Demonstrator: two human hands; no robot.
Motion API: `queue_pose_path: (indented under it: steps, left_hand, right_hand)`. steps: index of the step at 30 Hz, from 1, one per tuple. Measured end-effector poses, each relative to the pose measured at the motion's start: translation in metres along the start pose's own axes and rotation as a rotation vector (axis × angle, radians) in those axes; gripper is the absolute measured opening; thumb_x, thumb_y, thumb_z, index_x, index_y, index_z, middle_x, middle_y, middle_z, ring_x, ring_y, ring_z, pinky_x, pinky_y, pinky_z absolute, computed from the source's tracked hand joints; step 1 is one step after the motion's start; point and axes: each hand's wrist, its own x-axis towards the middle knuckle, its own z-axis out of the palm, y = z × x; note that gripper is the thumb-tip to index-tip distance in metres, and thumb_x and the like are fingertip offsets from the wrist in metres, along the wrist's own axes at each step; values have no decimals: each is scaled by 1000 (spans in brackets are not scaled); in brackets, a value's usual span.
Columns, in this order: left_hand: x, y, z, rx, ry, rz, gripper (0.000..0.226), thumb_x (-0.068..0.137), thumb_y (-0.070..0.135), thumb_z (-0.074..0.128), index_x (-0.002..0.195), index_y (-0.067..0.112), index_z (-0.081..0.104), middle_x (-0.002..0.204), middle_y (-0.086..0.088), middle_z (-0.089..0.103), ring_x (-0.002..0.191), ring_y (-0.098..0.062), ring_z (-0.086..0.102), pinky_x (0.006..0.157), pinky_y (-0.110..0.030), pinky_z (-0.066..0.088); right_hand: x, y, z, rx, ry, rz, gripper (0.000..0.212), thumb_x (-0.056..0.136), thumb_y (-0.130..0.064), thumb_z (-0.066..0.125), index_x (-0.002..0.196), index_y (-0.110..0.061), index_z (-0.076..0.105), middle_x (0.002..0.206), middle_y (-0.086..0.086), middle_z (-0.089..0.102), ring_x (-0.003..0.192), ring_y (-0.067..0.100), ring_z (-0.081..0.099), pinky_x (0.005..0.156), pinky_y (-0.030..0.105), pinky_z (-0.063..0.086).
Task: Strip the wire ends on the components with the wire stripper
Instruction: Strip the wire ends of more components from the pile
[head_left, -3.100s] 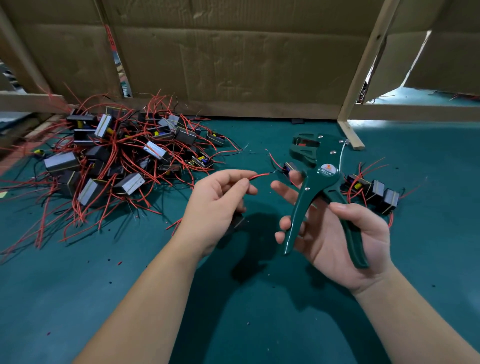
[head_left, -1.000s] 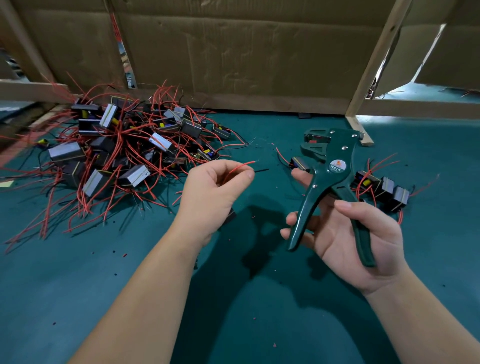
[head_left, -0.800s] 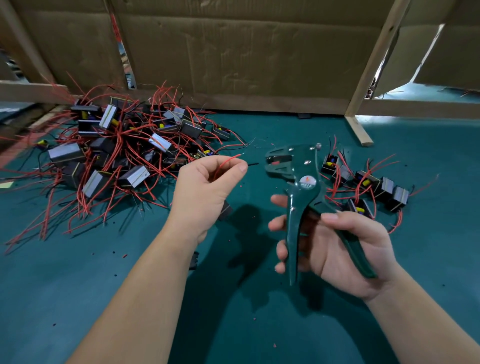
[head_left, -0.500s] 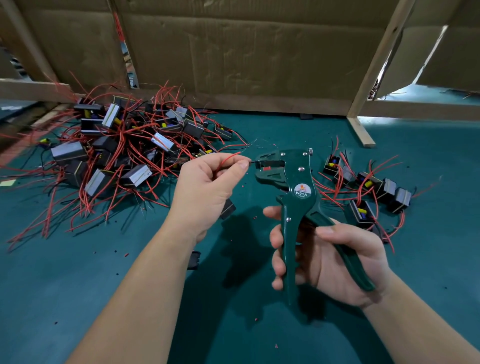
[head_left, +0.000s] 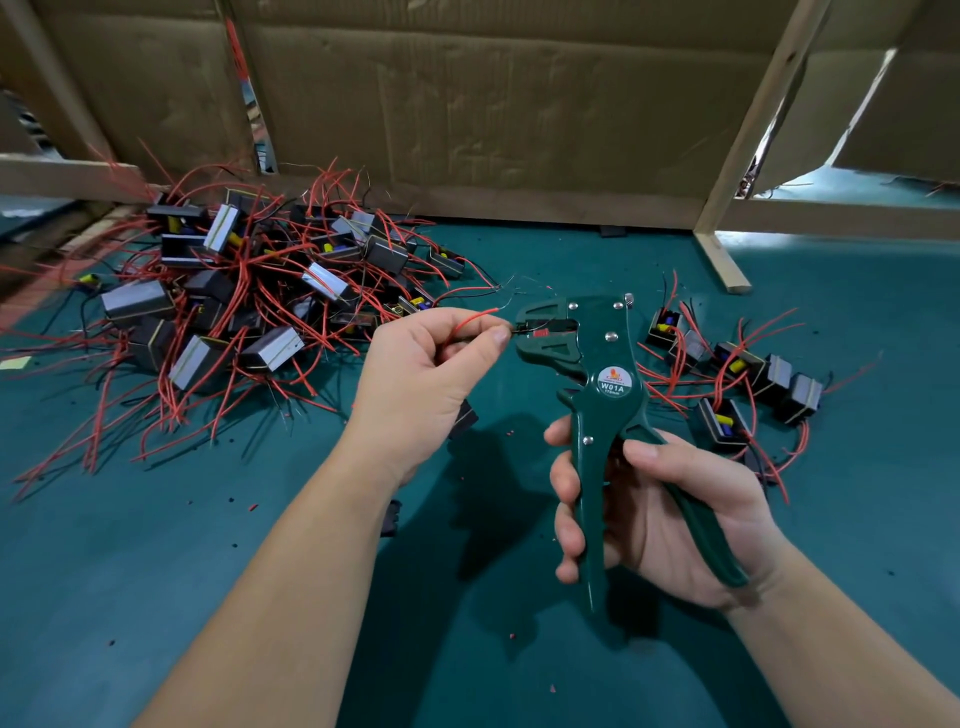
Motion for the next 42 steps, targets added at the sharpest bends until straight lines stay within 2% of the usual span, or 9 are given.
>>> queue_pose_path:
  steps: [12,16,18,24,28,31,33,37,42]
  left_hand:
    - [-2,-1,3,79,-14,13,15,93,12,59,81,17,66,49,16,41,47,-1,31,48,-14,29]
    - [-1,2,1,-47,-34,-44,33,103,19,37,76,18,57,58,14,43,50,-2,33,52,-24,29]
    - [-1,0,0,63,-89,-15,33,102,20,39,73,19,54,56,14,44,50,-5,34,54,-27,30]
    - [0,-7,-3,329,-95,65,28,100,22,47,74,25,57,46,17,43,42,-1,35,50,-26,27]
    - [3,-9,-6,361,30,97,26,96,23,54,72,30,59,59,12,41,48,-3,37,57,-38,40]
    - [3,-10,-3,366,51,120,25,96,22,55,73,32,59,68,9,40,55,-9,36,59,-44,42]
    - [2,-10,-2,339,50,139,24,95,21,56,74,33,58,68,8,40,55,-9,36,58,-35,36]
    - [-1,-7,1,363,60,205,23,95,22,57,76,35,56,71,8,45,56,-1,41,58,-15,33]
    - [-3,-5,1,344,84,260,18,93,23,60,77,30,60,69,8,49,57,-1,43,56,-12,31]
  right_hand:
    - [0,5,5,-26,164,-23,54,66,-47,82,99,-7,68,79,15,62,60,30,62,55,43,56]
    - [2,9,11,-60,306,-107,48,65,-46,80,90,-8,64,65,10,54,41,21,50,40,28,45]
    - [4,11,11,-88,380,-133,44,70,-45,73,89,-7,61,61,7,52,37,18,44,38,24,40]
    - [13,5,5,20,437,-147,72,74,-66,47,121,-15,64,88,14,65,77,33,66,73,51,56]
    - [7,5,2,-26,419,-64,55,82,-58,45,122,-26,65,100,12,66,98,35,64,86,55,51]
    - [3,8,4,-36,315,16,55,81,-48,60,130,-24,59,105,15,64,107,41,59,98,56,42]
    - [2,9,6,-11,225,44,63,77,-45,70,133,-18,56,102,17,63,101,44,60,95,58,42]
    - [2,11,9,7,158,59,67,82,-51,62,132,-8,54,94,21,60,82,40,61,82,58,49]
    - [2,12,9,-17,130,22,61,80,-53,65,121,-7,60,91,18,62,78,38,62,77,55,52]
